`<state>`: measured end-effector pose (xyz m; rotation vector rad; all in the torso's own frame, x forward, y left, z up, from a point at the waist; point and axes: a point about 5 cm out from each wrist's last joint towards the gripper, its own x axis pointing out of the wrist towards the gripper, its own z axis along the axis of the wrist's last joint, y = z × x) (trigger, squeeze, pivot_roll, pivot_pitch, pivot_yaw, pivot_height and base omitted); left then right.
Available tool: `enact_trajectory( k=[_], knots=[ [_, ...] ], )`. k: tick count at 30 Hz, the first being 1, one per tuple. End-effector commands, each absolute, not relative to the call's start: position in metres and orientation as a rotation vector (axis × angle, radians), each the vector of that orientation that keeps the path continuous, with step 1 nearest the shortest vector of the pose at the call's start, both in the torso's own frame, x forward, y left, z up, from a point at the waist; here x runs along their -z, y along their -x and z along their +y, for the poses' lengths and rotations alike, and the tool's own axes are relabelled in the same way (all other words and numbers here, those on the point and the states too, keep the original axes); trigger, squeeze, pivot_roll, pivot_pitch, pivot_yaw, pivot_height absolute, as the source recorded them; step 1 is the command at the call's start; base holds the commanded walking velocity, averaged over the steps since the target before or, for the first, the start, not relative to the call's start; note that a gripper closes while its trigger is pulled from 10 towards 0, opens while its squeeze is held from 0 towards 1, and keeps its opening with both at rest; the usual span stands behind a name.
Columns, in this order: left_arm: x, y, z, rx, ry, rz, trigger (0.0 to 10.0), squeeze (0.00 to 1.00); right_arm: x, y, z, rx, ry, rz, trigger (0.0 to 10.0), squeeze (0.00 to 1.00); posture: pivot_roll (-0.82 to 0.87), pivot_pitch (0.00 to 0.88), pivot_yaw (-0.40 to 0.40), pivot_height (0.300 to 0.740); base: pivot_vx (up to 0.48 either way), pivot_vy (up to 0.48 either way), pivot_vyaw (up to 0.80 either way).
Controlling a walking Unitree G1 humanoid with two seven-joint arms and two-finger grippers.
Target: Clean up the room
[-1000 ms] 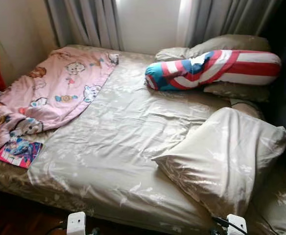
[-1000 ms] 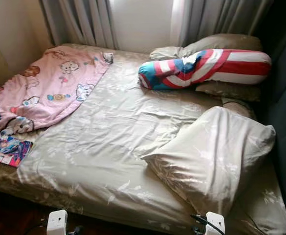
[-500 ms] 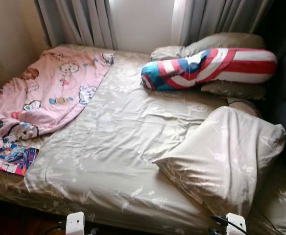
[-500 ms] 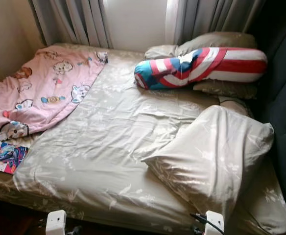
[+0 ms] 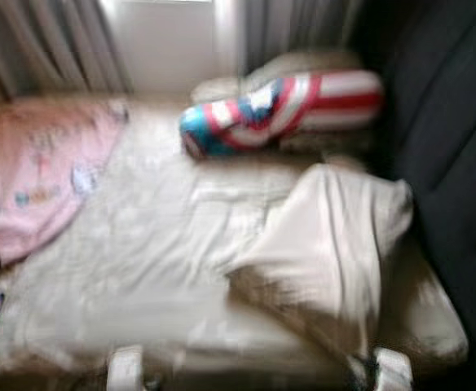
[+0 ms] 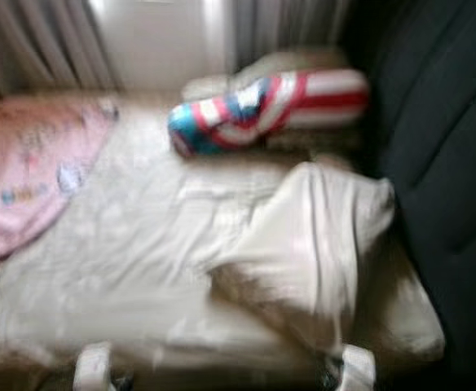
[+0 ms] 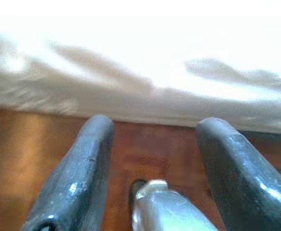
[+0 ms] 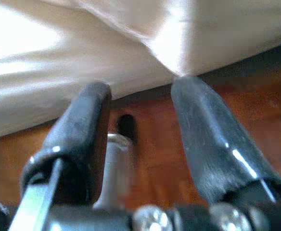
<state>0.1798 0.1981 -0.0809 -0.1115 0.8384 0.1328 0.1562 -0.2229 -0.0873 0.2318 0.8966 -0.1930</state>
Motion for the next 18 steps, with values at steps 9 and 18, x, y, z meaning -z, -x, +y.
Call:
enact_trajectory(
  k=[9, 18],
  knots=[
    [0.0851, -0.1685, 0.2065, -0.158, 0.103, 0.875, 10.0, 0.00, 0.0882, -0.1567, -0.2162, 0.184, -0.254, 0.887, 10.0, 0.00, 0.06, 0.000, -0.021, 0.740, 0.000, 0.000, -0.46],
    [0.0859, -0.1670, 0.2068, -0.158, 0.111, 0.883, 10.0, 0.00, 0.0879, -0.1572, -0.2161, 0.182, -0.254, 0.881, 10.0, 0.00, 0.06, 0.000, -0.021, 0.740, 0.000, 0.000, 0.00]
  ],
)
